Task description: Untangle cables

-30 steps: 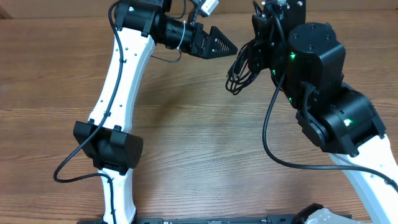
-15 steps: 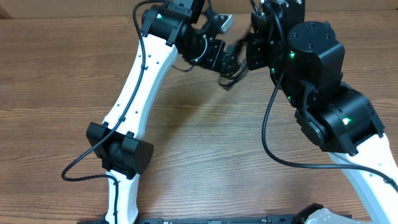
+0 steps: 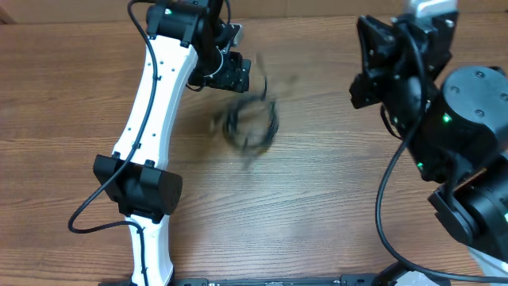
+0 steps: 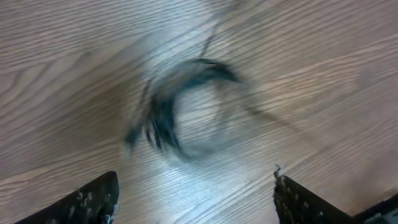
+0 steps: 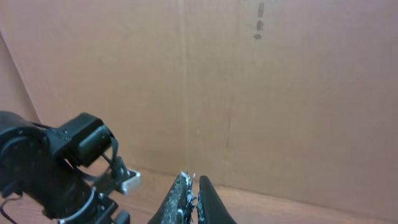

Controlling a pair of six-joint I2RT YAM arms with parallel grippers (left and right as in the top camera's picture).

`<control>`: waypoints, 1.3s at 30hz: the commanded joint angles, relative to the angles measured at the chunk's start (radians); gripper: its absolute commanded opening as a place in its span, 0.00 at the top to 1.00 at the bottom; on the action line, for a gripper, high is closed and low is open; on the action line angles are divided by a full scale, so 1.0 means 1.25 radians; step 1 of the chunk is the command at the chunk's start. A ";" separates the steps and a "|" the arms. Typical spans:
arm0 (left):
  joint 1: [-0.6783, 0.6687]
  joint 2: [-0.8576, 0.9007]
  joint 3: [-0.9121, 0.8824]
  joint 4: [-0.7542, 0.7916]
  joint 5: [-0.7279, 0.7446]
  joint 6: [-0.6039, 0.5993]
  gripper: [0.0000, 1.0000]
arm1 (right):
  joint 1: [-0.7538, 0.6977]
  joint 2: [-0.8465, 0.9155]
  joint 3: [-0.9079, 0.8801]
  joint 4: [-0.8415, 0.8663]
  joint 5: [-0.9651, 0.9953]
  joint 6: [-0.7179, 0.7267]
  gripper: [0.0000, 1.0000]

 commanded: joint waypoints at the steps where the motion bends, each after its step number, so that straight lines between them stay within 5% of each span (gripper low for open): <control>1: -0.009 -0.008 0.006 -0.002 -0.007 -0.006 0.20 | -0.012 0.045 0.007 -0.023 0.011 0.002 0.96; 3: -0.009 -0.018 0.006 -0.002 -0.006 -0.006 0.18 | -0.012 0.065 0.007 -0.039 0.010 0.003 0.29; 4: -0.009 -0.023 0.006 -0.003 -0.007 -0.005 0.17 | -0.012 0.075 0.007 -0.050 0.010 0.007 0.07; 10: 0.003 -0.091 0.007 0.005 -0.033 -0.014 0.14 | -0.012 0.160 0.005 -0.129 -0.010 0.053 0.04; 13: 0.019 -0.151 0.007 0.016 -0.144 -0.078 0.11 | -0.017 0.214 0.005 -0.156 -0.010 0.129 0.04; 18: 0.051 -0.259 0.007 0.022 -0.320 -0.181 0.04 | -0.051 0.314 0.005 -0.208 -0.021 0.417 0.02; 26: 0.072 -0.348 0.007 0.016 -0.351 -0.185 0.00 | -0.066 0.492 -0.029 -0.239 -0.088 0.713 0.02; 31: 0.072 -0.349 0.006 -0.010 -0.351 -0.185 0.00 | -0.074 0.585 -0.031 -0.164 -0.091 0.685 0.05; 34: 0.070 -0.349 0.006 -0.019 -0.348 -0.185 0.00 | -0.074 0.646 -0.031 -0.074 -0.134 0.463 0.07; 39: 0.070 -0.349 0.006 -0.040 -0.349 -0.177 0.01 | -0.074 0.719 -0.031 -0.044 -0.184 0.256 0.00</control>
